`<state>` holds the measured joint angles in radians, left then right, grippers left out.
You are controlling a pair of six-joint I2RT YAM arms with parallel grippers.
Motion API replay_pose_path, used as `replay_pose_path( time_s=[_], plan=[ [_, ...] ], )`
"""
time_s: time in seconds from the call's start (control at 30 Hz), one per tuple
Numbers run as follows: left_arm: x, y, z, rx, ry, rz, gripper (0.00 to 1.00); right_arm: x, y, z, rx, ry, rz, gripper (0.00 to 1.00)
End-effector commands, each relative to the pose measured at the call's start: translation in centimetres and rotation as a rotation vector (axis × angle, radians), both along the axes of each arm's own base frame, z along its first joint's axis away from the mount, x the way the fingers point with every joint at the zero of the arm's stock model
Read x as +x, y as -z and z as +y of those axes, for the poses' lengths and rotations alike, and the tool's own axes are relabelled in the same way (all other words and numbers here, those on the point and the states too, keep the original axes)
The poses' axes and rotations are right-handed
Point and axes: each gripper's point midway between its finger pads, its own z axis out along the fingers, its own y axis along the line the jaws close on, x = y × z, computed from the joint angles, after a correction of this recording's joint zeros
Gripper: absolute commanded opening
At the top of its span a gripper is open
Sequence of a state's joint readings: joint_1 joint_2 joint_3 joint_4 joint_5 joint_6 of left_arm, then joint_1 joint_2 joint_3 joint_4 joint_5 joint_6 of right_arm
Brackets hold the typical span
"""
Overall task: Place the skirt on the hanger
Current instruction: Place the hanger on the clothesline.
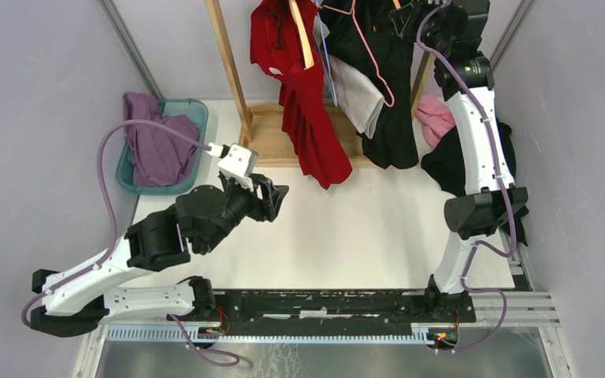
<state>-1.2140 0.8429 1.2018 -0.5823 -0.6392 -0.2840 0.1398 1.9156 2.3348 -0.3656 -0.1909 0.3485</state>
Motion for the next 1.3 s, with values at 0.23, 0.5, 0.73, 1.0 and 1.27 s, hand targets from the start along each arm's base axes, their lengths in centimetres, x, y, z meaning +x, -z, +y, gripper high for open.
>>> replay_pose_path(
  time_s=[0.23, 0.5, 0.73, 1.0, 1.27],
  plan=[
    [0.1, -1.2, -1.8, -0.076, 0.022, 0.010, 0.67, -3.1, -7.6, -1.0, 0.035, 0.002, -0.185, 0.48],
    [0.3, -1.2, -1.7, -0.051, 0.013, 0.005, 0.67, -2.3, -9.3, -1.6, 0.116, 0.002, -0.233, 0.51],
    [0.6, -0.8, -1.4, -0.049, -0.021, 0.006, 0.69, -6.4, -10.5, -2.3, 0.107, 0.010, -0.265, 0.55],
    [1.6, -0.1, -1.5, -0.049, -0.089, 0.013, 0.99, -17.2, -10.4, -5.8, 0.036, 0.145, -0.256, 1.00],
    [3.6, 0.6, -1.3, -0.021, -0.197, -0.043, 0.99, -24.1, -4.0, -6.4, -0.007, 0.137, -0.093, 1.00]
  ],
)
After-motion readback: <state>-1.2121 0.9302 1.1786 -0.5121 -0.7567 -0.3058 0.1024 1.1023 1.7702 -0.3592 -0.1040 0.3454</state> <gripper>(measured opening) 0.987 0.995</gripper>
